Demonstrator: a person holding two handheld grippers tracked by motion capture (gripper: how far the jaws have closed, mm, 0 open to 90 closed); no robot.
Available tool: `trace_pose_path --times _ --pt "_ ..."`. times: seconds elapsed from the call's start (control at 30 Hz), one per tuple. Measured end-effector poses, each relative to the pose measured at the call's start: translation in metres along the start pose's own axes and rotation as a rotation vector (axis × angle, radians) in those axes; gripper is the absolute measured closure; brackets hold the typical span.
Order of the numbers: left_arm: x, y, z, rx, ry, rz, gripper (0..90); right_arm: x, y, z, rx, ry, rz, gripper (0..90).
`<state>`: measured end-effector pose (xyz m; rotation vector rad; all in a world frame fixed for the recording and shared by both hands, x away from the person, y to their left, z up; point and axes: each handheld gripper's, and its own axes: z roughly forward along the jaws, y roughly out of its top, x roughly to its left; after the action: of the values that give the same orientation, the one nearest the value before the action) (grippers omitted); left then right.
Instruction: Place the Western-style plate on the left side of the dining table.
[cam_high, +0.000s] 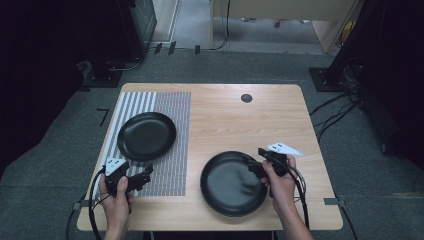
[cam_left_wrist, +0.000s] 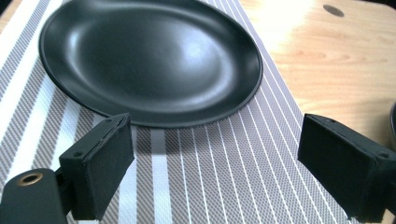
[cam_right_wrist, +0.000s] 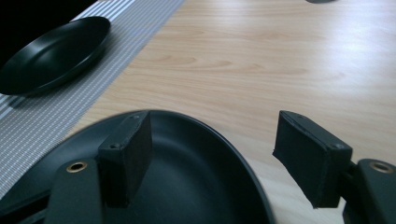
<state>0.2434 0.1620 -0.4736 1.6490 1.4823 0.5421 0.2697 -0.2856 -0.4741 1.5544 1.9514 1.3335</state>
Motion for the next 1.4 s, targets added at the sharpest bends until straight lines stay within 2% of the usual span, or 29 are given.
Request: trace_pose_path --times 0.1,0.13,0.2,0.27,0.33,0.4,0.43,0.53,0.57,0.6,0.63,0.67,0.73,0.8,0.9,0.97,1.07,1.2,1.27,1.3,1.37,1.4 --pt "-0.004 -0.007 0.000 0.008 0.002 0.024 9.8 -0.013 -0.006 -0.013 -0.018 -0.004 0.024 27.9" --pt "-0.005 -0.008 0.000 0.007 0.003 0.026 9.8 -0.021 -0.009 -0.021 -0.028 -0.017 0.031 27.9" --pt "-0.006 -0.013 -0.001 0.013 0.009 0.035 9.8 -0.025 -0.010 -0.025 -0.035 -0.028 0.037 27.9" --pt "-0.006 -0.017 -0.001 0.014 0.035 0.049 9.6 -0.039 -0.016 -0.037 -0.044 -0.041 0.068 27.9" --pt "-0.002 -0.020 -0.001 0.016 0.062 0.051 9.6 -0.042 -0.017 -0.040 -0.045 -0.047 0.076 27.9" --pt "0.004 -0.022 -0.002 0.013 0.083 0.038 9.6 -0.056 -0.025 -0.050 -0.050 -0.084 0.093 27.9" --pt "0.007 -0.023 -0.003 0.013 0.093 0.031 9.6 -0.056 -0.025 -0.050 -0.050 -0.084 0.093 27.9" --pt "0.020 -0.025 -0.006 0.005 0.126 0.027 9.5 -0.069 -0.033 -0.058 -0.039 -0.167 0.066 27.9" --pt "0.023 -0.025 -0.007 0.002 0.132 0.025 9.5 -0.077 -0.041 -0.063 -0.030 -0.221 0.055 27.9" --pt "0.028 -0.026 -0.009 -0.002 0.140 0.018 9.5 -0.077 -0.041 -0.063 -0.030 -0.221 0.055 27.9" --pt "0.033 -0.026 -0.010 -0.004 0.145 0.011 9.5 -0.081 -0.045 -0.066 -0.023 -0.243 0.055 27.9" --pt "0.038 -0.026 -0.012 -0.004 0.151 0.004 9.4 -0.088 -0.051 -0.071 -0.017 -0.250 0.079 27.8" --pt "0.048 -0.028 -0.016 -0.003 0.168 -0.003 9.5 -0.091 -0.053 -0.074 -0.018 -0.259 0.080 27.8" --pt "0.060 -0.029 -0.019 -0.003 0.185 -0.016 9.5 -0.100 -0.057 -0.082 -0.014 -0.303 0.066 27.7" --pt "0.067 -0.031 -0.022 -0.003 0.198 -0.021 9.5 -0.105 -0.059 -0.085 -0.007 -0.325 0.062 27.7" --pt "0.071 -0.032 -0.024 -0.001 0.213 -0.008 9.5 -0.114 -0.062 -0.088 0.000 -0.332 0.089 27.7" --pt "0.076 -0.034 -0.026 0.008 0.224 0.005 9.5 -0.124 -0.065 -0.092 0.016 -0.351 0.100 27.7" --pt "0.081 -0.037 -0.025 0.021 0.229 0.015 9.5 -0.127 -0.068 -0.092 0.027 -0.362 0.104 27.7" --pt "0.081 -0.038 -0.023 0.030 0.229 0.020 9.5 -0.128 -0.069 -0.091 0.041 -0.376 0.091 27.5" --pt "0.081 -0.039 -0.022 0.031 0.229 0.023 9.5 -0.127 -0.070 -0.088 0.066 -0.414 0.072 26.1" --pt "0.081 -0.040 -0.021 0.034 0.226 0.028 9.5 -0.126 -0.071 -0.086 0.074 -0.446 0.065 25.9" --pt "0.081 -0.041 -0.021 0.035 0.226 0.032 9.5 -0.126 -0.071 -0.086 0.074 -0.446 0.065 25.9"
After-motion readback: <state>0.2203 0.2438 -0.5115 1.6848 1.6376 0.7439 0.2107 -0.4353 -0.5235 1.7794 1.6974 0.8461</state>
